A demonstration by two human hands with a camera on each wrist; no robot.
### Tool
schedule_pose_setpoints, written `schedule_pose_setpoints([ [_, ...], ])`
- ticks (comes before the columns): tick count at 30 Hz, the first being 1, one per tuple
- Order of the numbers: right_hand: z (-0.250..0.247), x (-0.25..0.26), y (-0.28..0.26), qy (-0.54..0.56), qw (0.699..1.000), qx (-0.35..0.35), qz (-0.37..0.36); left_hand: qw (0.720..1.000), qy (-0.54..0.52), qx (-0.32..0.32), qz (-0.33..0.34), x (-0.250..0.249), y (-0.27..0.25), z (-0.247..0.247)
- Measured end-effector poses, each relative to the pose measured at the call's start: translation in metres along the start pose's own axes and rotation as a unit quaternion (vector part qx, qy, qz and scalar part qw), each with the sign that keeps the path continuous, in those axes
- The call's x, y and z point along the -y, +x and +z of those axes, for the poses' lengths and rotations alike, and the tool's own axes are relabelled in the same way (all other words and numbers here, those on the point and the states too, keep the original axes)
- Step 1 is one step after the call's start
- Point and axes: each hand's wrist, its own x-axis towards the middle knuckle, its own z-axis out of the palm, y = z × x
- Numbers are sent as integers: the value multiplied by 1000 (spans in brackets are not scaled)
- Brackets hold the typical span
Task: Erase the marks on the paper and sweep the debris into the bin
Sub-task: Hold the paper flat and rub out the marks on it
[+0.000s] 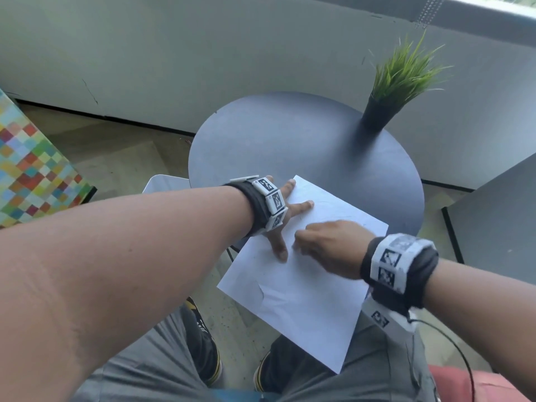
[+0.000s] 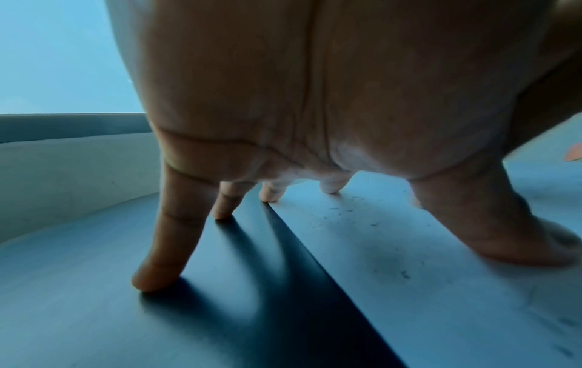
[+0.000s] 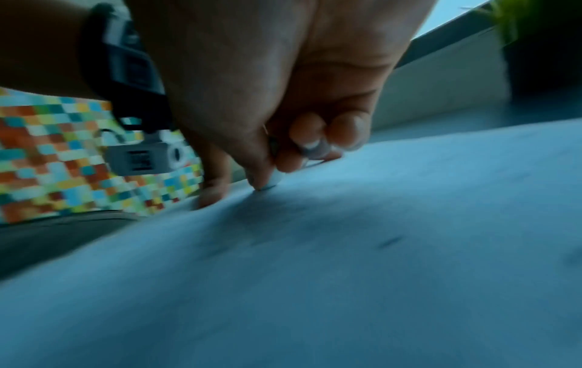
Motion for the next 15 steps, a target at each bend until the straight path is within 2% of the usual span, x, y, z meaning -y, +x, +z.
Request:
schedule_pose_setpoints([
  [3, -8, -39, 6, -15, 993, -59, 102, 1000, -8, -5, 1, 0, 2, 2],
  [4, -6, -40, 6, -18, 992, -71, 105, 1000, -7, -4, 0, -1, 2, 2],
  [5, -4, -32, 5, -25, 994, -63, 87, 1000, -7, -4, -1, -1, 1, 2],
  [7, 3, -5, -1, -25, 999, -25, -7, 1000, -6, -2, -1, -1, 1, 2],
  [8, 6, -3, -4, -19, 999, -15, -29, 1000, -3, -1, -1, -1, 1, 1],
  [9, 4, -8, -6, -9, 1000, -16, -19, 1000, -3, -1, 0, -1, 1, 1],
  [11, -2, -35, -3, 35, 997, -54, 52, 1000, -11, -3, -1, -2, 2, 1],
  [13, -6, -54, -4, 86, 985, -60, 137, 1000, -14, -2, -5, -1, 2, 3],
  [15, -3, -54, -4, 138, 971, -72, 180, 1000, -15, 0, -7, -1, 3, 3],
])
